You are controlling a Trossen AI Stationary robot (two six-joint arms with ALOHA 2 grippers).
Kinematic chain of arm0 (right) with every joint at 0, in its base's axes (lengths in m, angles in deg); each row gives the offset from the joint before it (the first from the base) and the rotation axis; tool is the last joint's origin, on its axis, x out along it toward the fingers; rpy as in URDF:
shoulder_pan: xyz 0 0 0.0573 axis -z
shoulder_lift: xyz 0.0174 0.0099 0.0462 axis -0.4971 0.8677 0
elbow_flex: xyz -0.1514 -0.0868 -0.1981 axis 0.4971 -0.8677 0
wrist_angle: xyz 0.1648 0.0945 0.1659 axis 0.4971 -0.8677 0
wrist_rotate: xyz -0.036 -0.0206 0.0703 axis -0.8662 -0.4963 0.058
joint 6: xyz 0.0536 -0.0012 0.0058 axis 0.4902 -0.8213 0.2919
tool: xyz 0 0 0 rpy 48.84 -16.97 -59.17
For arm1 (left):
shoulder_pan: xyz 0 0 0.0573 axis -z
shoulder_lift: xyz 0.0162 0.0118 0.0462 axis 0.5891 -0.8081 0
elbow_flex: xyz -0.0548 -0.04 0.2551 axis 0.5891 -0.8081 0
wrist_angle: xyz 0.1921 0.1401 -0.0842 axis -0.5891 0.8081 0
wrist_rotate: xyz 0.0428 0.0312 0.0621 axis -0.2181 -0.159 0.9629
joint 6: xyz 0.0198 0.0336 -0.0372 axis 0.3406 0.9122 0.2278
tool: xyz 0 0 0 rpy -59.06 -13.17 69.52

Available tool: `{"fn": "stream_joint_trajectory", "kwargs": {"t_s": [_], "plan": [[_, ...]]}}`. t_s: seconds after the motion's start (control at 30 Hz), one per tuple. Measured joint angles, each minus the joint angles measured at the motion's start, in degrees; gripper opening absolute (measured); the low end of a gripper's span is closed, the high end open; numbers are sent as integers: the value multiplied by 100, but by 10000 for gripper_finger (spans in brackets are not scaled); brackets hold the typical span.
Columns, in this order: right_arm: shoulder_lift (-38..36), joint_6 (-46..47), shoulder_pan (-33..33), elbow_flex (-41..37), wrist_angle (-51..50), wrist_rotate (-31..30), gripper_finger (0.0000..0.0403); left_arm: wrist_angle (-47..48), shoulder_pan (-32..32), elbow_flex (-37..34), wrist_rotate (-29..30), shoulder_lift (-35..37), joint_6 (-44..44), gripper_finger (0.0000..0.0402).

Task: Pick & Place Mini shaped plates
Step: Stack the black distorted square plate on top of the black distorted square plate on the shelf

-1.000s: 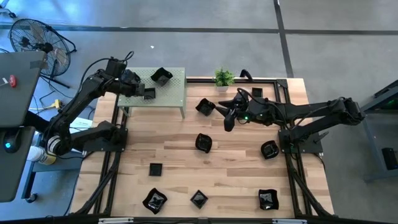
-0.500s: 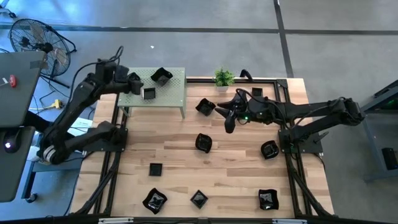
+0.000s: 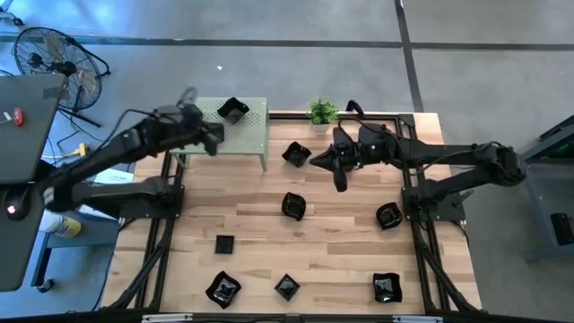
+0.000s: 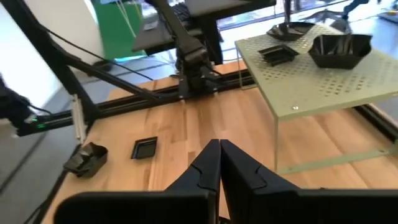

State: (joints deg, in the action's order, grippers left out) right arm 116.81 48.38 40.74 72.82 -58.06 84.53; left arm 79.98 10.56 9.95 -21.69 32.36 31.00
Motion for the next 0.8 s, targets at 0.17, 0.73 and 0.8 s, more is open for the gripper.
{"fn": "stream_joint_trajectory", "kwargs": {"t_s": [0.17,0.73,0.8], "plan": [[-232,457,314,-666,509,667,3,-750,1003,0,464,-595,82,0],[-2489,856,1362,-2058,-1664,251,2,-2705,2304,0,955,-1960,27,0],[-2594,909,1511,-2058,-2134,60,4,-2998,2293,0,891,-2159,54,0]]}}
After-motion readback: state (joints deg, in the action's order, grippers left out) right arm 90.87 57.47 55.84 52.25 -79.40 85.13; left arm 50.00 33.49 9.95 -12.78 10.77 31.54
